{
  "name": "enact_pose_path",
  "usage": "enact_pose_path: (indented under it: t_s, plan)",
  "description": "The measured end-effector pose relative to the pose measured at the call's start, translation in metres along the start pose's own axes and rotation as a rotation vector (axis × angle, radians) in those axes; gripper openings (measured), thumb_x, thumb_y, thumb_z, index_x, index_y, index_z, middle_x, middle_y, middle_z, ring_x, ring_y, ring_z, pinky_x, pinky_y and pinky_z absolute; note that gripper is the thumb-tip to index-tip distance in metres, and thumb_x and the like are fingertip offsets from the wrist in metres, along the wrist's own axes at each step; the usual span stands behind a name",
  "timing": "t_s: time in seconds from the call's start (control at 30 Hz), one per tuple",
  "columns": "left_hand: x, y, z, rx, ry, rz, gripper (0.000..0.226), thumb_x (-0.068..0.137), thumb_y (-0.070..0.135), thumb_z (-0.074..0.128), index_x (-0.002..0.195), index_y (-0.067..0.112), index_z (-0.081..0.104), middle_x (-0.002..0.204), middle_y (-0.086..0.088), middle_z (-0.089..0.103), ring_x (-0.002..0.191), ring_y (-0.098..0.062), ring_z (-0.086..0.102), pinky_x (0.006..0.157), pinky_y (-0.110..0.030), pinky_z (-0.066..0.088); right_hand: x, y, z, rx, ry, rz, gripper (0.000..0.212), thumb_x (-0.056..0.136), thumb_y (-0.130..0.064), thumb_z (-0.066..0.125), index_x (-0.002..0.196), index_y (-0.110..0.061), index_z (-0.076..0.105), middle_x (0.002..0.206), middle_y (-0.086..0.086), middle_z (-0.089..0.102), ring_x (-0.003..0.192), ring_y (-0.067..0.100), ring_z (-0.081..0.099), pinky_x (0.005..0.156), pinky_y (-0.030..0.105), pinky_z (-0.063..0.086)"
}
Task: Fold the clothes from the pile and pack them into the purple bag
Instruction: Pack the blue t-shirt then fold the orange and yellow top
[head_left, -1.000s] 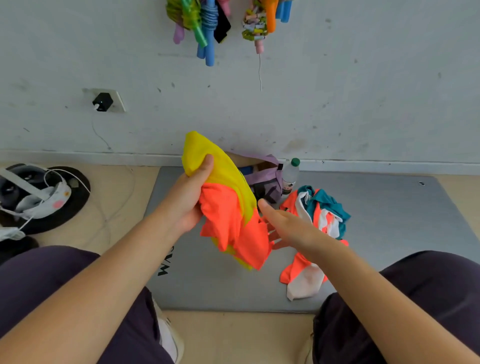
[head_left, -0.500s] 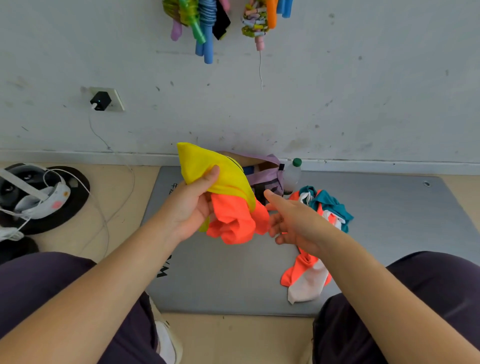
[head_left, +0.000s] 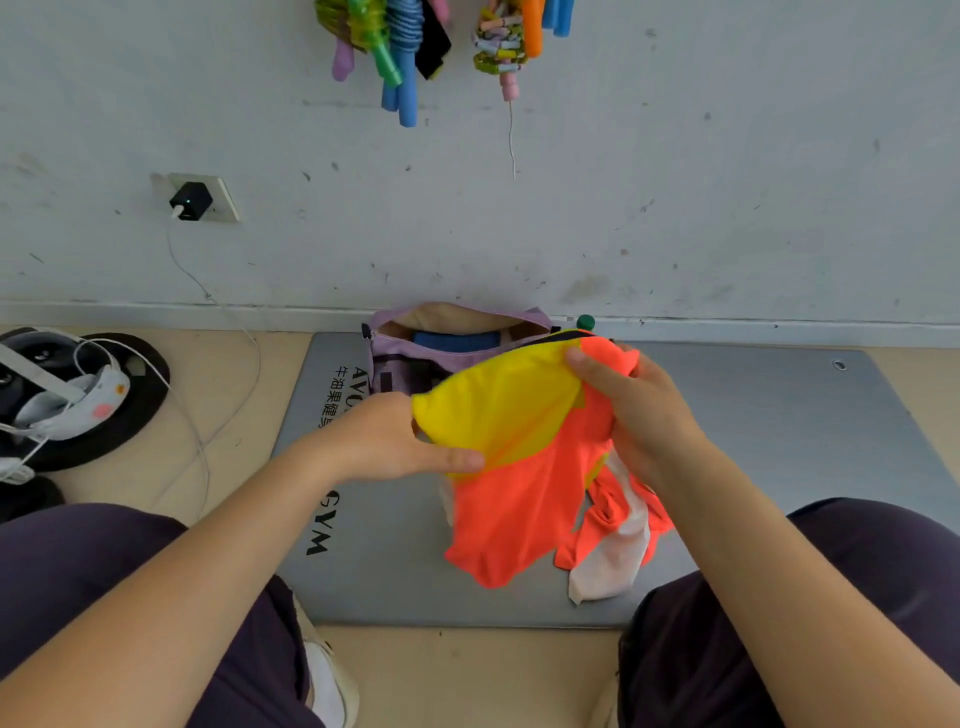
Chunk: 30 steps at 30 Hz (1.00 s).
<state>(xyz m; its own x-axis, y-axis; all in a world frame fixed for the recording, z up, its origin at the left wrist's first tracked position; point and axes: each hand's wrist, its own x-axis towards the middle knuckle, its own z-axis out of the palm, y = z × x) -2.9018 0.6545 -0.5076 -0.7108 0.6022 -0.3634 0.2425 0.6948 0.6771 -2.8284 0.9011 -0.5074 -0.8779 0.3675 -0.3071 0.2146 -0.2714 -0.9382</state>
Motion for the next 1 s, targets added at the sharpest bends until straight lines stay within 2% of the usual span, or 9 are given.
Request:
enact_pose_path:
  t_s: [0.07, 0.13, 0.27, 0.4, 0.53, 0.67, 0.77, 0.87, 1.0]
  plan:
    - [0.001, 0.001, 0.000, 0.156, 0.131, -0.001, 0.087, 0.052, 0.097, 0.050, 0.100, 0.027, 0.069, 0.093, 0.016, 0.063, 0.086, -0.005, 0.060, 0.066, -0.027, 0.044, -0.008, -0.005, 0.003, -0.118, -0.095, -0.104, 0.030, 0.077, -0.019, 0.079, 0.105, -0.010, 0.070, 0.103, 0.013, 0.073, 0.097, 0.028, 0.069, 0.091, 0.045, 0.053]
    - [0.000, 0.007, -0.004, -0.024, 0.202, 0.015, 0.083, 0.055, 0.092, 0.049, 0.118, 0.039, 0.061, 0.114, 0.023, 0.059, 0.103, 0.002, 0.059, 0.076, -0.019, 0.043, -0.020, -0.008, 0.011, -0.282, -0.229, -0.167, 0.019, 0.077, -0.013, 0.078, 0.096, -0.014, 0.073, 0.091, 0.011, 0.074, 0.085, 0.020, 0.069, 0.082, 0.038, 0.054]
    - [-0.003, 0.019, -0.001, -0.453, -0.129, 0.168, 0.082, 0.061, 0.090, 0.055, 0.130, 0.045, 0.053, 0.136, 0.020, 0.055, 0.130, 0.000, 0.048, 0.105, -0.024, 0.038, -0.039, -0.016, 0.019, -0.341, -0.586, -0.148, 0.026, 0.072, -0.017, 0.081, 0.096, -0.014, 0.071, 0.090, 0.008, 0.069, 0.085, 0.017, 0.065, 0.078, 0.029, 0.053]
    - [-0.007, 0.024, 0.015, -0.570, -0.440, 0.195, 0.071, 0.066, 0.087, 0.051, 0.121, 0.044, 0.065, 0.134, 0.012, 0.062, 0.127, -0.009, 0.054, 0.107, -0.025, 0.040, -0.042, -0.025, 0.014, -0.218, -0.614, -0.102, 0.035, 0.069, -0.021, 0.081, 0.102, -0.015, 0.070, 0.100, 0.011, 0.072, 0.095, 0.030, 0.068, 0.088, 0.045, 0.053]
    - [-0.004, 0.025, 0.012, -0.512, -0.335, 0.052, 0.086, 0.055, 0.091, 0.057, 0.108, 0.025, 0.075, 0.117, 0.000, 0.072, 0.109, -0.019, 0.068, 0.096, -0.029, 0.051, -0.037, -0.026, 0.008, -0.400, -0.537, -0.151, 0.034, 0.076, -0.025, 0.079, 0.106, -0.014, 0.069, 0.105, 0.012, 0.072, 0.102, 0.033, 0.068, 0.095, 0.053, 0.052]
    - [-0.007, 0.026, -0.002, -0.573, -0.093, 0.022, 0.052, 0.060, 0.070, 0.073, 0.090, 0.028, 0.078, 0.096, -0.002, 0.077, 0.088, -0.020, 0.073, 0.072, -0.027, 0.057, -0.033, -0.025, 0.006, -0.677, -0.496, -0.187, 0.039, 0.075, -0.053, 0.074, 0.102, -0.025, 0.066, 0.095, -0.003, 0.070, 0.088, 0.013, 0.068, 0.078, 0.025, 0.057]
    - [-0.007, 0.026, -0.005, -0.468, 0.175, 0.076, 0.049, 0.064, 0.062, 0.072, 0.084, 0.018, 0.076, 0.082, -0.011, 0.073, 0.074, -0.017, 0.070, 0.065, -0.031, 0.051, -0.029, -0.020, 0.004, -0.903, -0.497, -0.051, 0.093, 0.067, -0.090, 0.045, 0.104, -0.006, 0.063, 0.088, 0.005, 0.065, 0.083, 0.020, 0.063, 0.081, 0.028, 0.050]
    - [-0.012, 0.028, -0.003, -0.375, 0.244, 0.198, 0.049, 0.067, 0.061, 0.073, 0.074, 0.012, 0.071, 0.069, -0.020, 0.063, 0.059, -0.014, 0.059, 0.057, -0.030, 0.043, -0.029, -0.016, 0.009, -0.612, -0.450, 0.198, 0.107, 0.053, -0.097, 0.047, 0.099, -0.002, 0.068, 0.103, 0.014, 0.071, 0.100, 0.027, 0.066, 0.102, 0.040, 0.045]
    - [-0.015, 0.030, 0.003, -0.310, 0.195, 0.279, 0.025, 0.066, 0.050, 0.079, 0.060, 0.029, 0.068, 0.051, 0.010, 0.056, 0.049, 0.000, 0.050, 0.048, -0.012, 0.036, -0.024, -0.008, 0.011, -0.254, -0.419, 0.216, 0.086, 0.067, -0.066, 0.074, 0.112, 0.006, 0.065, 0.119, 0.031, 0.062, 0.108, 0.033, 0.065, 0.106, 0.051, 0.044]
